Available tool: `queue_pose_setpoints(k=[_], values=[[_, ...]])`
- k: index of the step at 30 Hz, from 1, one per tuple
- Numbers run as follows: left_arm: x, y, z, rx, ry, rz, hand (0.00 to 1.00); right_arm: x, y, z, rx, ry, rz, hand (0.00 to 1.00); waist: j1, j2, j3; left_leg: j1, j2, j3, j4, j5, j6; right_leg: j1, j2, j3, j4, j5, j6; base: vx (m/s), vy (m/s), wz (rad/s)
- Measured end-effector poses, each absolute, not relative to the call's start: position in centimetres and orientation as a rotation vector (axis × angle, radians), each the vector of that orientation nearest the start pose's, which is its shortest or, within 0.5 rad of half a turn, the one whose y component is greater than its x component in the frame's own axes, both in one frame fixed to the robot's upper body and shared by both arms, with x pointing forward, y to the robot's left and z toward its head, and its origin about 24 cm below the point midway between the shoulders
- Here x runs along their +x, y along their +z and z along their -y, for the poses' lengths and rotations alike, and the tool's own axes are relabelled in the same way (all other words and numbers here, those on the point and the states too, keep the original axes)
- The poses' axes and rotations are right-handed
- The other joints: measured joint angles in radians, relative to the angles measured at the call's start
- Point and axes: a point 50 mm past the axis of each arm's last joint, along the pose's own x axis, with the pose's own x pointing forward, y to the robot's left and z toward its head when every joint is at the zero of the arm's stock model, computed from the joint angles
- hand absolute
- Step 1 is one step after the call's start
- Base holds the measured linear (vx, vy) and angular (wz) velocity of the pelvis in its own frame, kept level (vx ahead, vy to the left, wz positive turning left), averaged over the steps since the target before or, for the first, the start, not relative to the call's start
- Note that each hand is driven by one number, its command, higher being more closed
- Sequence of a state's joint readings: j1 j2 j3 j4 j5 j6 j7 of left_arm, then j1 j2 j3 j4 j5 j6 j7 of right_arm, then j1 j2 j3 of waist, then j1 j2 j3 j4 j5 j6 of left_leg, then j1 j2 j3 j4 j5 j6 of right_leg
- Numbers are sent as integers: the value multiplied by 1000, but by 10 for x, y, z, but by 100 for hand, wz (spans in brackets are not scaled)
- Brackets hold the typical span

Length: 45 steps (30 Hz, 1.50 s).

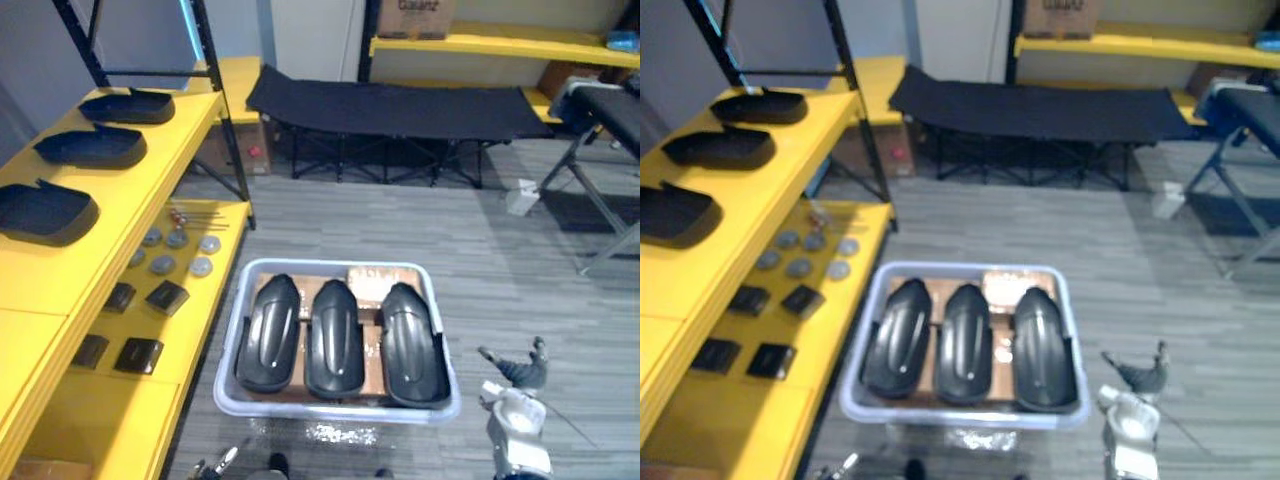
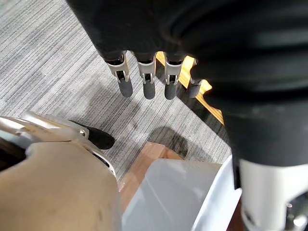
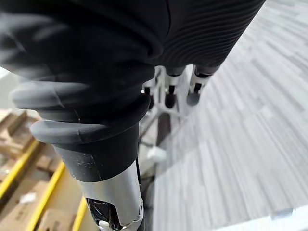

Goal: Walk over and take plastic housings, then place them on the shelf

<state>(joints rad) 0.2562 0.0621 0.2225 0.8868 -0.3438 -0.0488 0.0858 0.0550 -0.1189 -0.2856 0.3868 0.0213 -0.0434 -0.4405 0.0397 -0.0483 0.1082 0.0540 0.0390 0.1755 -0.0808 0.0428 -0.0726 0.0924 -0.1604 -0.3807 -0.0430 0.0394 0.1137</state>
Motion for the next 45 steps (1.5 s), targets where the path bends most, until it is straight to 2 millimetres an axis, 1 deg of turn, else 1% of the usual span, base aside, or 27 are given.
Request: queue_pose_setpoints(k=[2, 7, 9, 12, 15, 20, 24, 26, 27, 29, 31, 34, 36, 37, 39, 40, 41, 43, 45], values=[[54, -156, -219, -292, 583, -1027, 0, 199, -39, 265, -135, -744, -362, 0, 0, 0, 0, 0, 0, -1, -1, 0, 0, 4, 0, -2, -1, 0, 0, -1, -2, 2], [54, -156, -218, -295, 576, -1026, 0, 202, -48, 263, -129, -750, -419, 0, 2, 1, 1, 14, -4, -5, -6, 1, 1, 17, 0, -5, -4, 0, 0, -1, 0, 1], [54, -156, -218, -290, 567, -1026, 0, 201, -57, 264, -135, -762, -464, 0, 2, 1, 2, 14, -8, -11, -6, 1, 2, 21, -1, -9, -4, 0, 0, -6, 14, 5], [55, -156, -217, -258, 542, -1027, 0, 196, -64, 266, -124, -793, -502, 0, 1, 4, 10, 14, -16, -28, -7, 3, 5, 33, -9, -30, -4, -3, 4, -6, 14, 19], [55, -156, -218, -255, 542, -1030, 0, 200, -66, 265, -124, -803, -517, 0, 5, 3, 21, 11, -21, -30, -7, 3, 5, 31, -16, -30, -3, -2, 4, -6, 17, 3], [56, -155, -220, -250, 539, -1026, 0, 207, -63, 266, -123, -806, -506, 0, 6, -3, 44, -9, -31, -34, -7, 6, 9, 15, -22, -31, -2, -4, 8, -6, 14, 3], [56, -155, -221, -252, 531, -1018, 0, 205, -66, 270, -121, -822, -531, 0, 10, -3, 55, -13, -37, -40, -6, 5, 11, 14, -26, -33, -1, -1, 11, 29, 7, 4], [61, -154, -221, -252, 523, -1003, 0, 208, -66, 272, -122, -827, -531, 0, 10, -3, 74, -20, -39, -55, -5, 7, 14, 13, -27, -40, -1, -1, 10, 5, -1, 13], [68, -153, -220, -251, 506, -986, 0, 211, -63, 275, -116, -841, -523, 0, 18, -3, 103, -23, -39, -59, -2, 10, 17, 13, -27, -47, 0, 0, 10, -17, -2, 13], [73, -151, -221, -242, 483, -959, 0, 215, -62, 276, -105, -858, -521, 0, 21, -3, 125, -29, -40, -64, -2, 12, 20, 11, -27, -55, 1, 0, 9, -24, 0, 14], [77, -149, -222, -234, 467, -938, 0, 216, -61, 276, -107, -862, -520, 0, 32, -7, 138, -45, -42, -77, -1, 15, 22, -1, -28, -60, 4, -1, 9, -1, 6, 15], [86, -145, -225, -230, 459, -896, 0, 226, -55, 275, -100, -872, -496, 0, 48, -17, 181, -54, -46, -85, -1, 17, 24, -8, -31, -63, 10, -2, 6, 10, 13, 8], [90, -143, -227, -237, 463, -877, 0, 228, -54, 274, -91, -879, -489, 0, 63, -28, 207, -57, -50, -89, -1, 17, 24, -9, -34, -63, 16, -6, 0, 28, 18, 10], [91, -142, -228, -249, 471, -872, 0, 229, -53, 274, -88, -884, -486, 0, 65, -29, 213, -57, -51, -93, -1, 16, 24, -8, -35, -63, 18, -6, -1, 36, 16, 15], [92, -141, -229, -254, 477, -858, 0, 236, -48, 274, -76, -889, -465, 0, 67, -31, 246, -59, -51, -111, 1, 16, 25, -12, -36, -63, 38, -17, -19, 20, 13, 17], [94, -141, -229, -253, 477, -854, 0, 237, -47, 274, -76, -889, -461, 0, 67, -32, 254, -65, -51, -113, 9, 13, 28, -15, -37, -63, 43, -18, -20, 4, 13, 16], [96, -140, -230, -254, 475, -847, 0, 239, -45, 275, -75, -888, -453, 0, 70, -33, 262, -88, -50, -115, 33, 5, 33, -25, -39, -62, 50, -18, -20, -1, 10, 14], [101, -137, -230, -255, 469, -822, 0, 245, -38, 277, -77, -891, -430, 0, 87, -31, 293, -131, -50, -118, 97, -22, 35, -40, -41, -61, 56, -18, -20, -13, 3, 7], [104, -135, -230, -254, 468, -804, 0, 251, -31, 280, -83, -901, -406, 0, 90, -23, 312, -164, -48, -129, 149, -42, 37, -49, -41, -61, 66, -18, -20, -21, 7, 10]])
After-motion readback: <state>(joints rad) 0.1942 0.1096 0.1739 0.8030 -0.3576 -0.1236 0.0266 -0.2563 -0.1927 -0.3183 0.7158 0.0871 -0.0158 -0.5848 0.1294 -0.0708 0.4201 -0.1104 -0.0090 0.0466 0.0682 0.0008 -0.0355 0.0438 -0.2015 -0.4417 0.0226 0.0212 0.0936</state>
